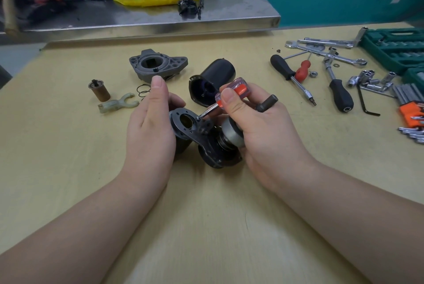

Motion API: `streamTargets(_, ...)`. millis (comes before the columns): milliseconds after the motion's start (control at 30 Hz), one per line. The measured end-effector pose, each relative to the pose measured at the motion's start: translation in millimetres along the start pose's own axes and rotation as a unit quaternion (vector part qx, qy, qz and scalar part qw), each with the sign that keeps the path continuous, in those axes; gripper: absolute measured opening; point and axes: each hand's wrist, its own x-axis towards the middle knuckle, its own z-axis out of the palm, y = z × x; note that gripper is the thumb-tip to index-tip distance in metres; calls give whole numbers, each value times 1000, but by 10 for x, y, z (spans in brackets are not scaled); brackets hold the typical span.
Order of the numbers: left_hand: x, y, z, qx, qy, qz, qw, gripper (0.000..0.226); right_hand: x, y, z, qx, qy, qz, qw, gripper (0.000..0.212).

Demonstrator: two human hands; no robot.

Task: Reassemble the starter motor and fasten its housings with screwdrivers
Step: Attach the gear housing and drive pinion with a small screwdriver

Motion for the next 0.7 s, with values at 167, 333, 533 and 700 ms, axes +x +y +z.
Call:
streamTargets(167, -10, -4, 0, 5, 7, 10, 1000, 70, -11, -7, 0, 5, -1, 3, 1000, 20)
streamTargets(333, -4, -6, -2, -7, 4, 5, 1000, 70, -24, -26, -5, 3, -3, 8, 1000, 21)
streamTargets(533, -9, -9, -4, -11, 8, 13, 1000, 68, -45, -33, -4, 4, -5, 11, 1000, 20)
streamTargets(700, -24, -11, 1, -9, 6, 25, 1000, 67, -52, -28, 3, 1, -2, 7, 1000, 20)
